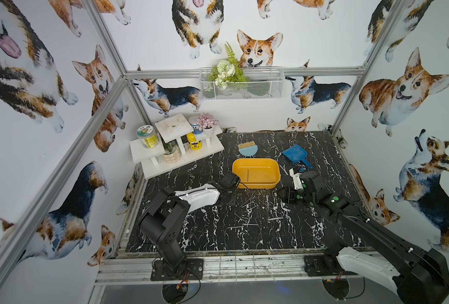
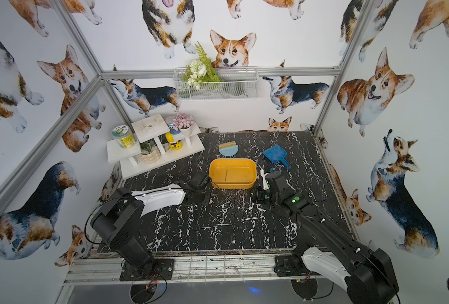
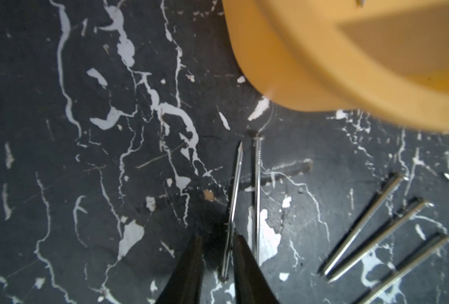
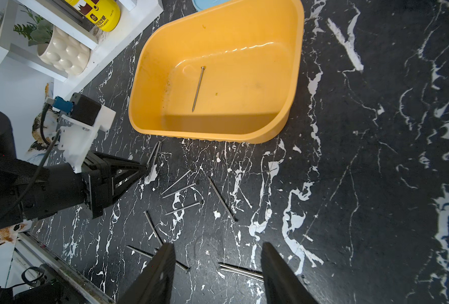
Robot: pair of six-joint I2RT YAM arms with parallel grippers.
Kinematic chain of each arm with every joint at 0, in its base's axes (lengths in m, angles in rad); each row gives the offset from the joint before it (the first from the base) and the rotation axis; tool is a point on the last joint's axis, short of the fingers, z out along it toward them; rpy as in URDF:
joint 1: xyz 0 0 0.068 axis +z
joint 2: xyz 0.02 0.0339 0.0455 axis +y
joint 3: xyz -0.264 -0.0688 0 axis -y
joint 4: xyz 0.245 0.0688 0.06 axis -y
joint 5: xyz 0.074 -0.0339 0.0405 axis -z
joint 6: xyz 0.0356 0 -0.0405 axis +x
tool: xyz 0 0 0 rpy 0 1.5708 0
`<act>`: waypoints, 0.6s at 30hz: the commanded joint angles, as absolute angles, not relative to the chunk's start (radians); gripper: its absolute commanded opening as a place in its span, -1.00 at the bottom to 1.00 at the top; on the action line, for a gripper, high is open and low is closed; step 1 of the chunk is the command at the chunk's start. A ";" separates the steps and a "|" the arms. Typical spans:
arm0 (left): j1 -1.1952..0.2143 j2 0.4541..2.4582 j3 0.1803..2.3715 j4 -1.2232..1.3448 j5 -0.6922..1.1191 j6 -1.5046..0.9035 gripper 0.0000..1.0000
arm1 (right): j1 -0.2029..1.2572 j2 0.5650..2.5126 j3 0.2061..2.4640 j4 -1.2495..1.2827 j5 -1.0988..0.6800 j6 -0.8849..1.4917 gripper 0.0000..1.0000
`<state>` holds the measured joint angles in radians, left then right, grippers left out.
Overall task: Put the nails on the desktop into the storage box
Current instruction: Pick up the nail from the center of the board.
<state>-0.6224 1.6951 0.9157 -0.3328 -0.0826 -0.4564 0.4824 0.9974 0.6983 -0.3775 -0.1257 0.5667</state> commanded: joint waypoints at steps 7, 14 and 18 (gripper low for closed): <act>-0.640 1.710 0.913 -0.353 -0.108 -0.449 -0.55 | 0.482 1.003 0.710 -0.365 -0.117 0.562 0.13; -0.662 1.707 0.885 -0.373 -0.135 -0.465 -0.65 | 0.482 0.998 0.706 -0.364 -0.113 0.560 0.13; -0.664 1.698 0.870 -0.371 -0.129 -0.477 -0.79 | 0.482 0.991 0.701 -0.364 -0.113 0.560 0.13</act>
